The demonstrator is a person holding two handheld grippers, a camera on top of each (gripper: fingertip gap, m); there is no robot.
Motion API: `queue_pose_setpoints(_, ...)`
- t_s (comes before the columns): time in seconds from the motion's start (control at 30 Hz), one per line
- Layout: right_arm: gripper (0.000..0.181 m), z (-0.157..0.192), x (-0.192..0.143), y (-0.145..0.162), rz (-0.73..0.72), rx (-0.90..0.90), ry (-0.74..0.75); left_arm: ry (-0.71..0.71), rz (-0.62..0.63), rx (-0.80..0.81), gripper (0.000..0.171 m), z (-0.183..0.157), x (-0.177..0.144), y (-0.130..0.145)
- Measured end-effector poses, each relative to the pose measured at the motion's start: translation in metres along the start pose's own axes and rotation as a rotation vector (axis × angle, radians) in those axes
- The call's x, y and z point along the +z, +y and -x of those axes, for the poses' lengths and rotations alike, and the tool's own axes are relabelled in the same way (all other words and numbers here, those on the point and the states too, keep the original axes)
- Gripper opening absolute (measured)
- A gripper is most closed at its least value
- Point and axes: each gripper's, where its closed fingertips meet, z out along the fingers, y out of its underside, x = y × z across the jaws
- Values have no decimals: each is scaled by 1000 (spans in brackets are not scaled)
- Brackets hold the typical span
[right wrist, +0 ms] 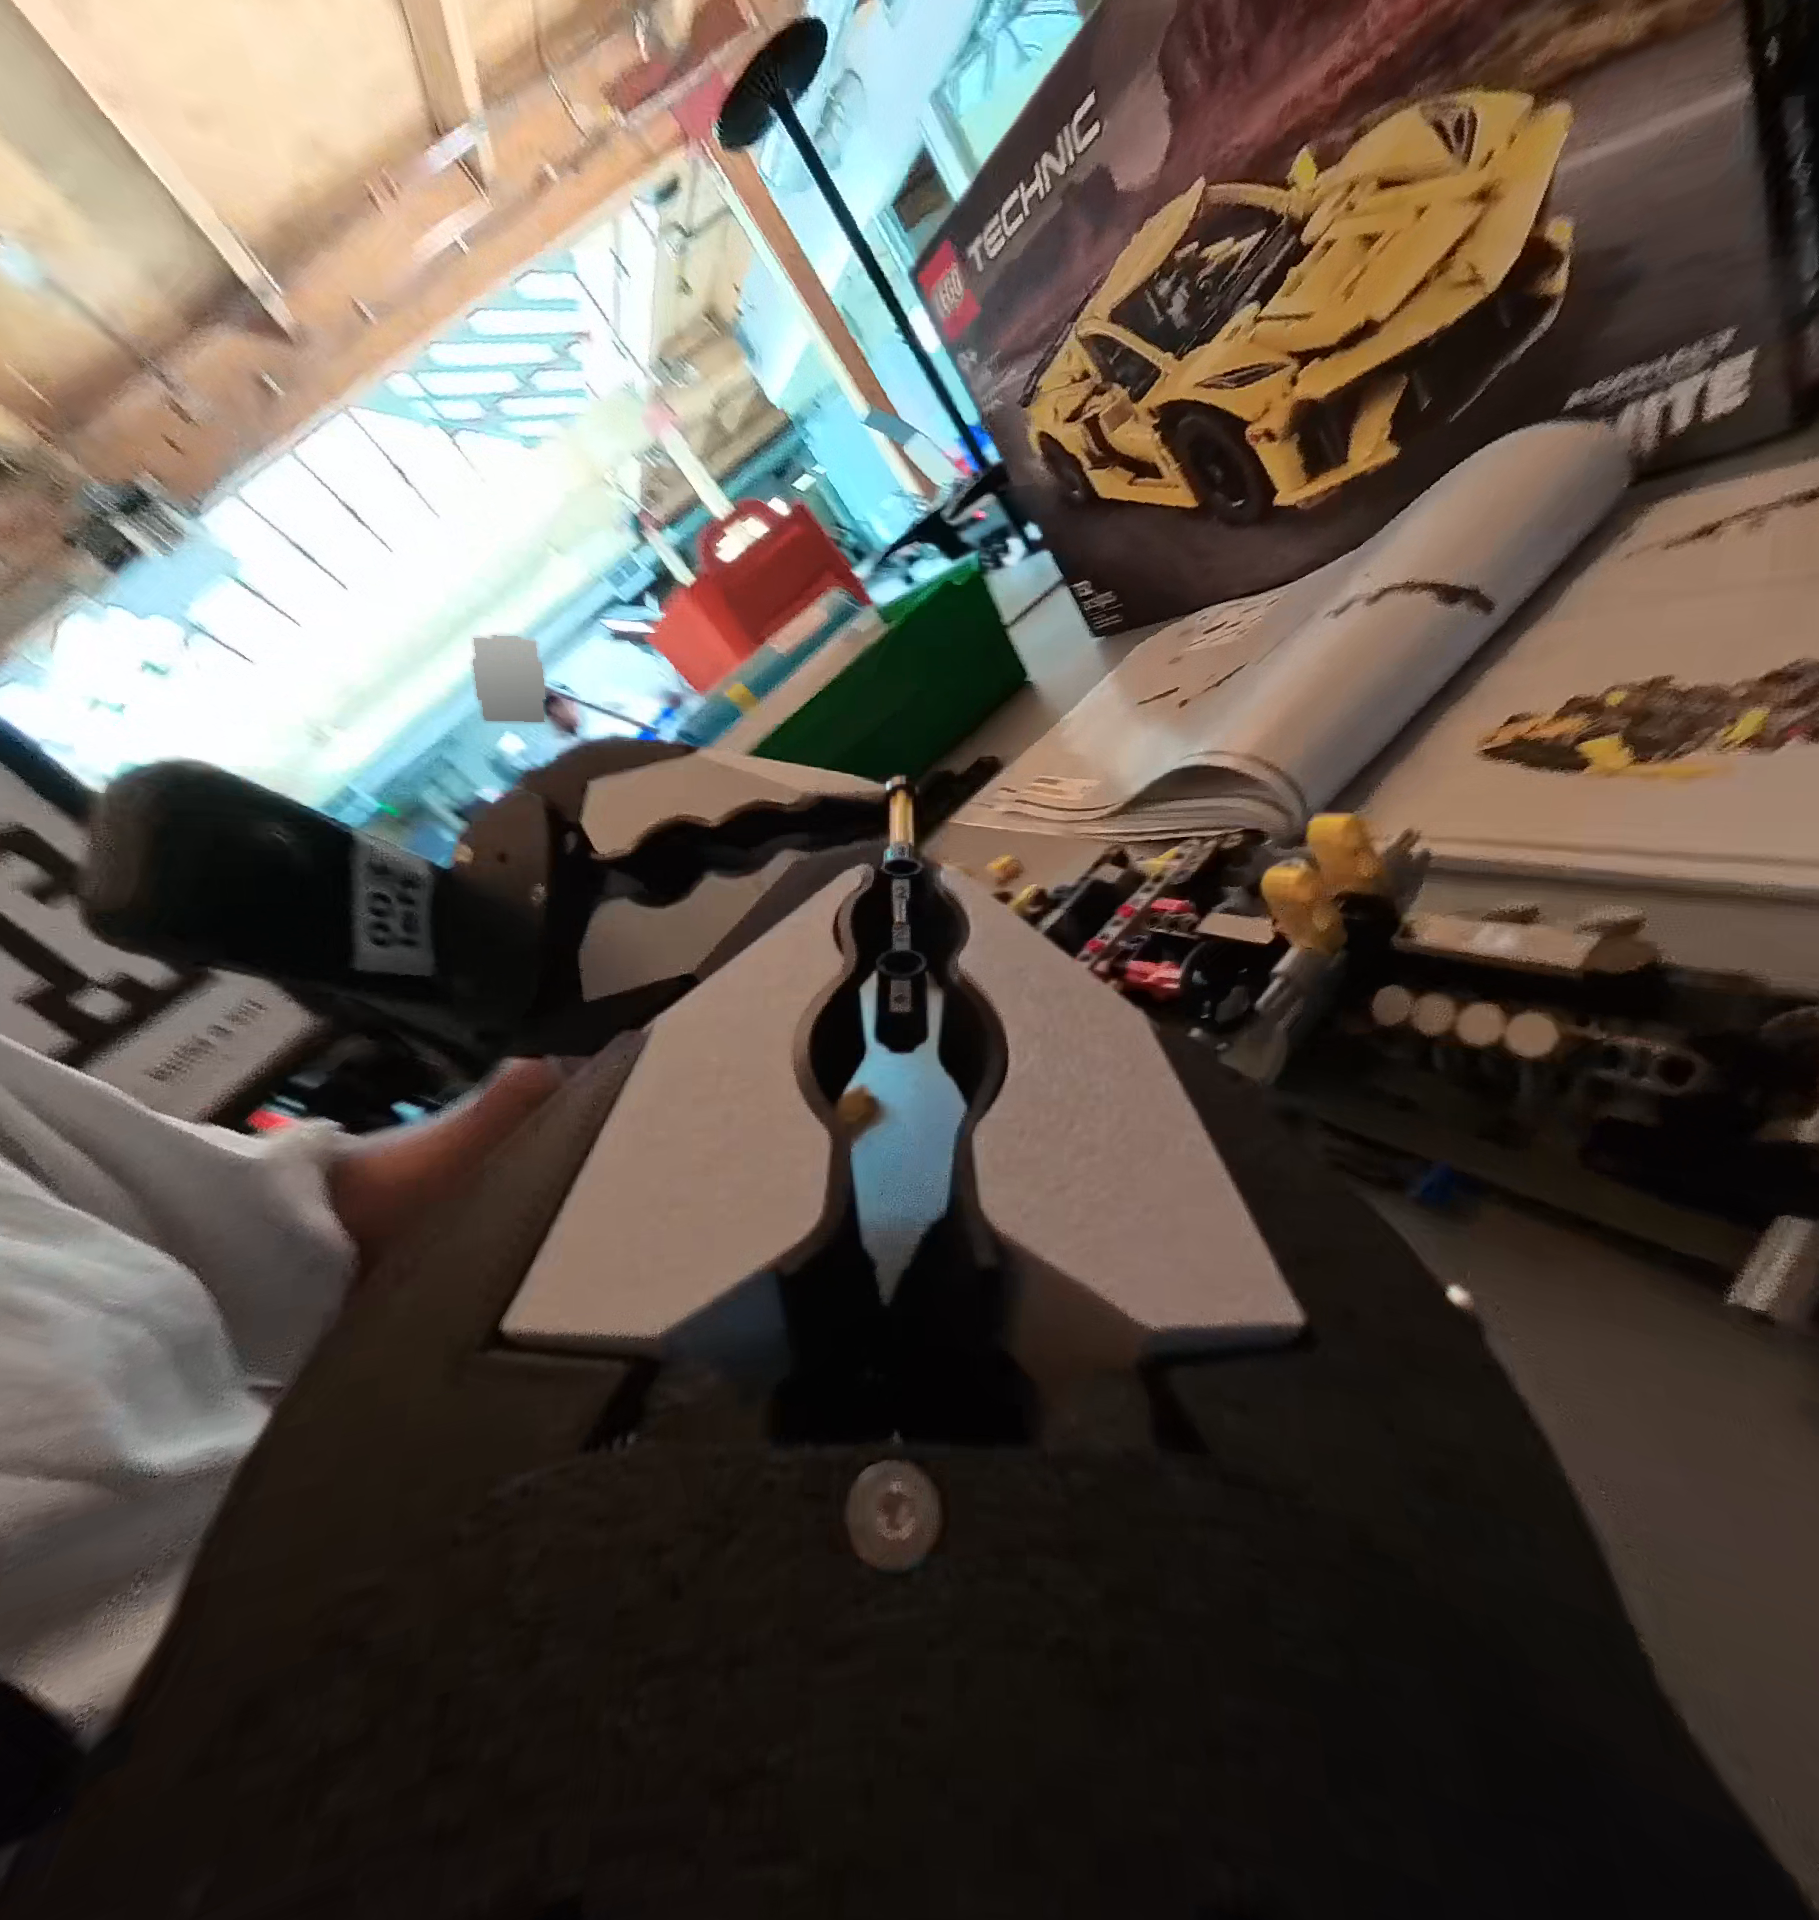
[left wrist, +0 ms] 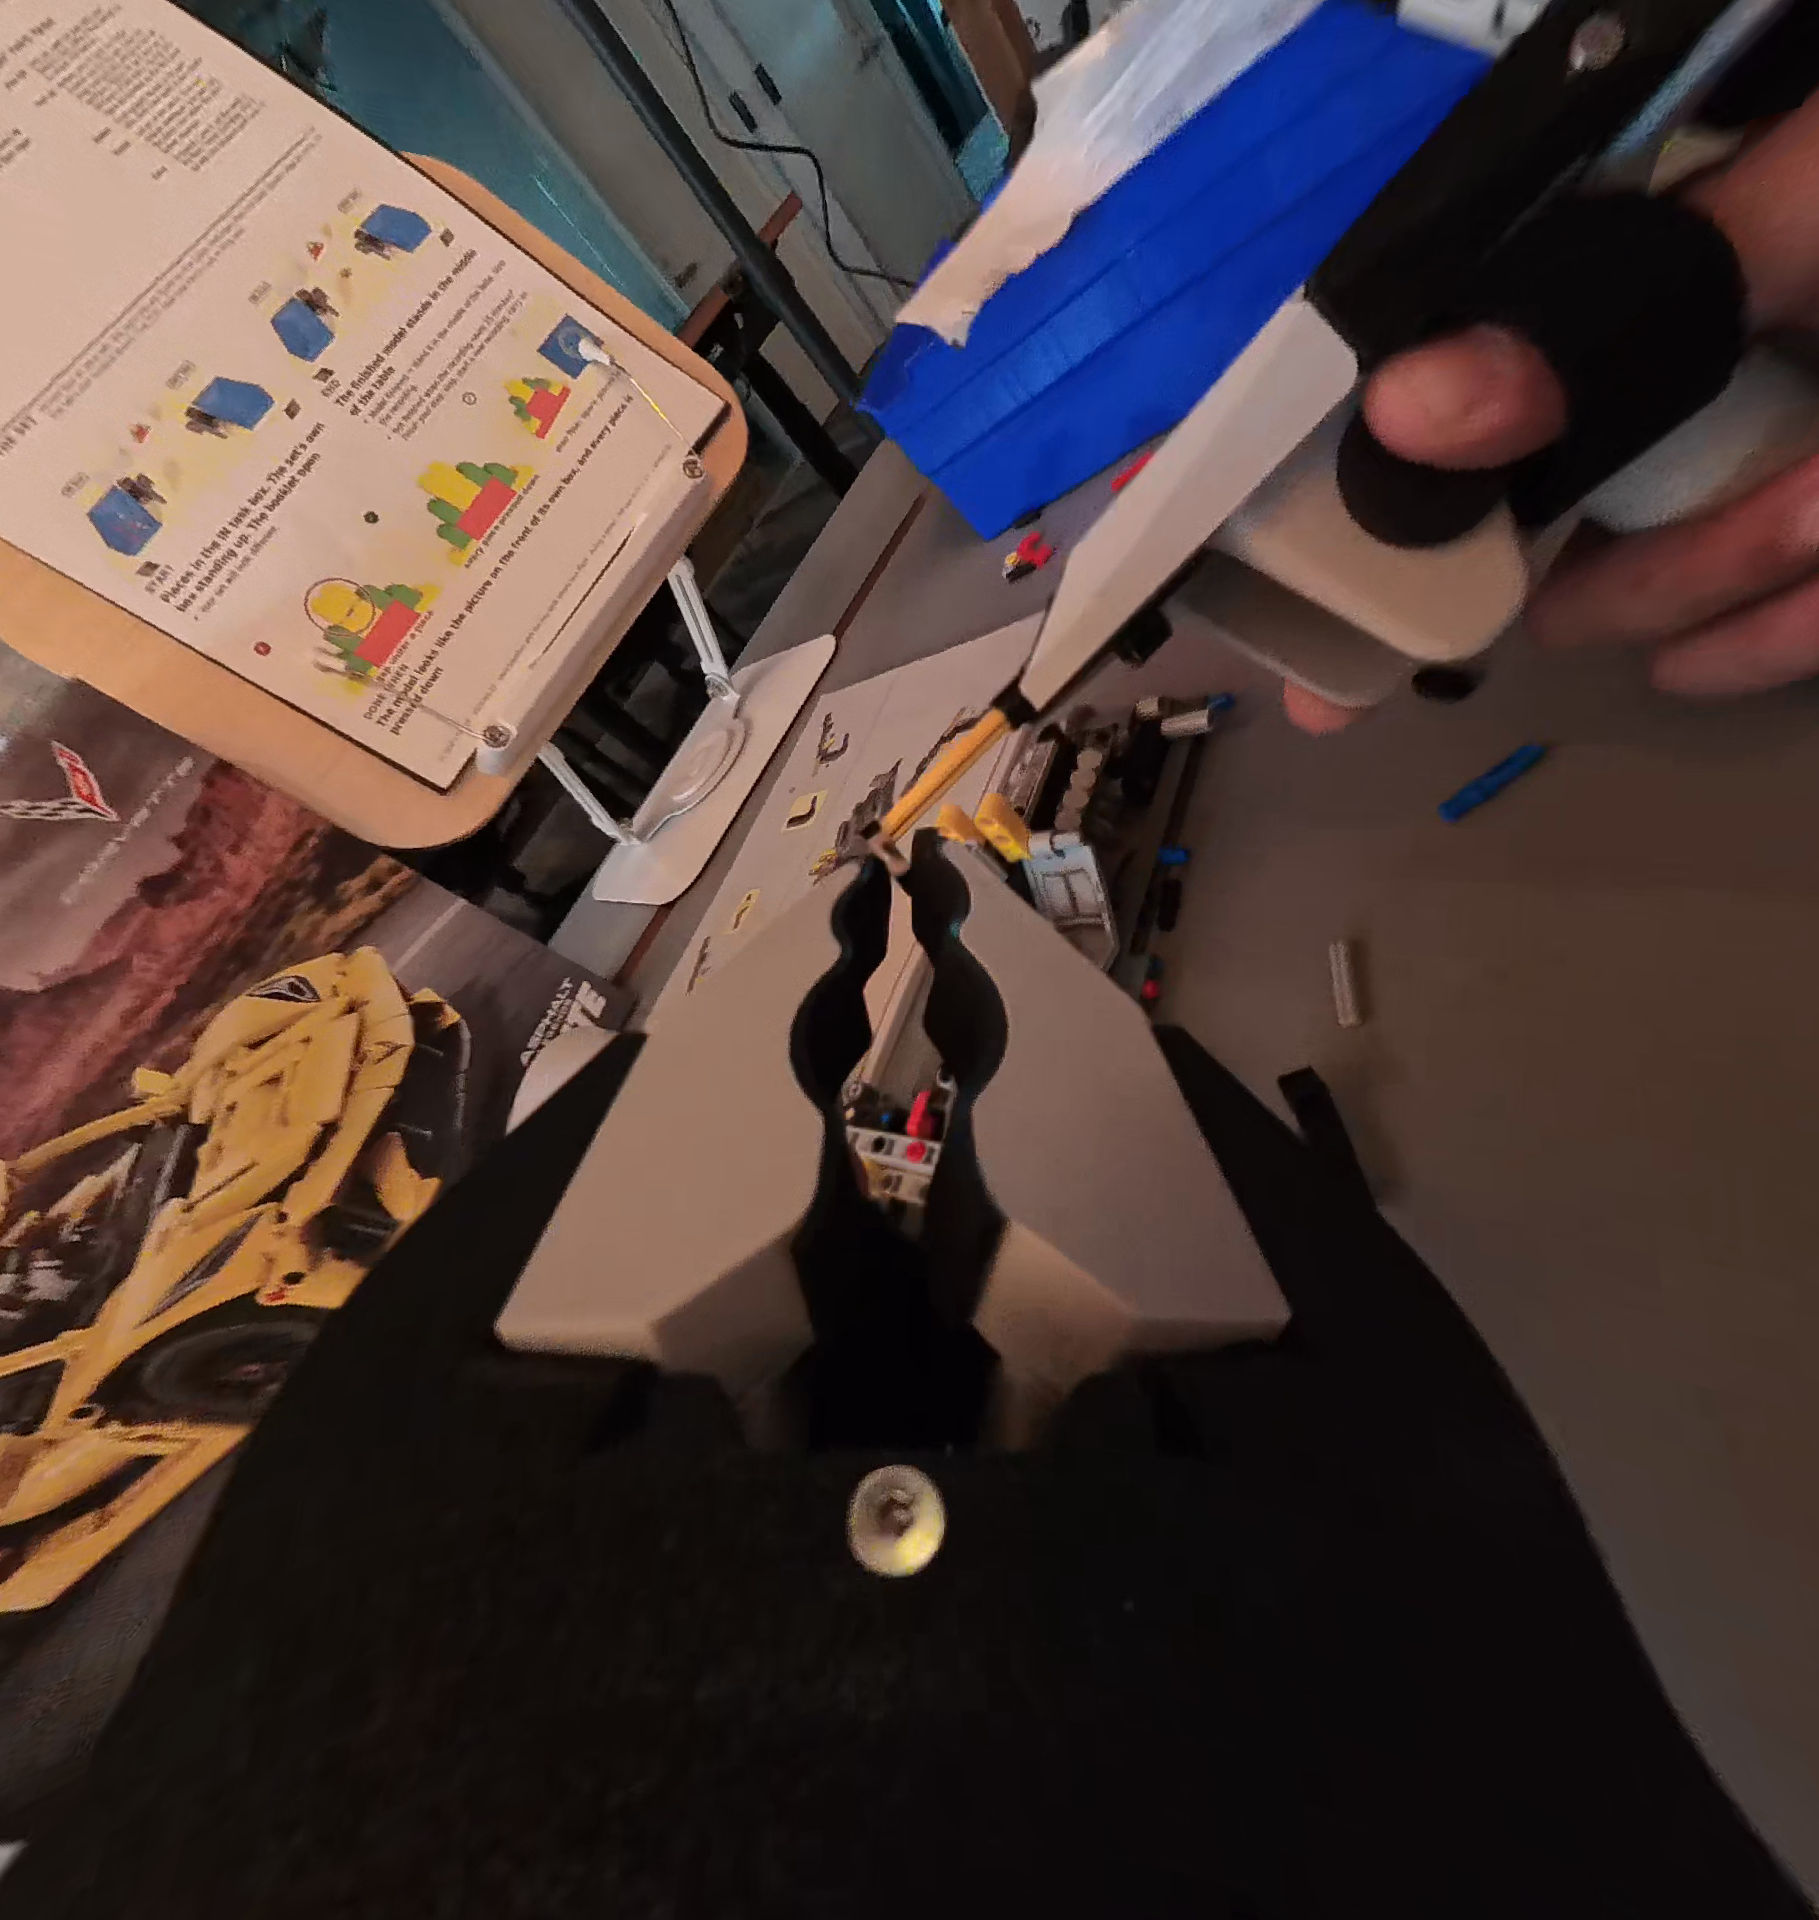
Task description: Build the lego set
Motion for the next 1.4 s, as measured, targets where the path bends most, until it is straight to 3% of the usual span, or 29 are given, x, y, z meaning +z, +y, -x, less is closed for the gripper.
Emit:
queue_pose_setpoints(0.27,5,2,-4,-6,-41,71,-53,47,-40,-146,5,-1,-1,-8)
queue_pose_setpoints(0.37,5,6,-3,-7,-45,73,-74,133,-68,-269,18,-5,-4,-9)
queue_pose_setpoints(0.47,5,11,-4,-8,-50,57,-99,264,-115,-495,25,-4,-9,-9)
queue_pose_setpoints(0.6,5,20,-4,-7,-36,38,-144,601,-205,-845,27,-14,-24,-21)
queue_pose_setpoints(0.77,5,29,-1,-1,0,23,-186,818,-238,-1036,27,-20,-36,-28)
queue_pose_setpoints(1.03,5,39,4,14,98,11,-234,804,-242,-997,9,-17,-50,-17)
queue_pose_setpoints(1.4,6,43,5,22,150,12,-263,828,-252,-975,5,-19,-57,-14)
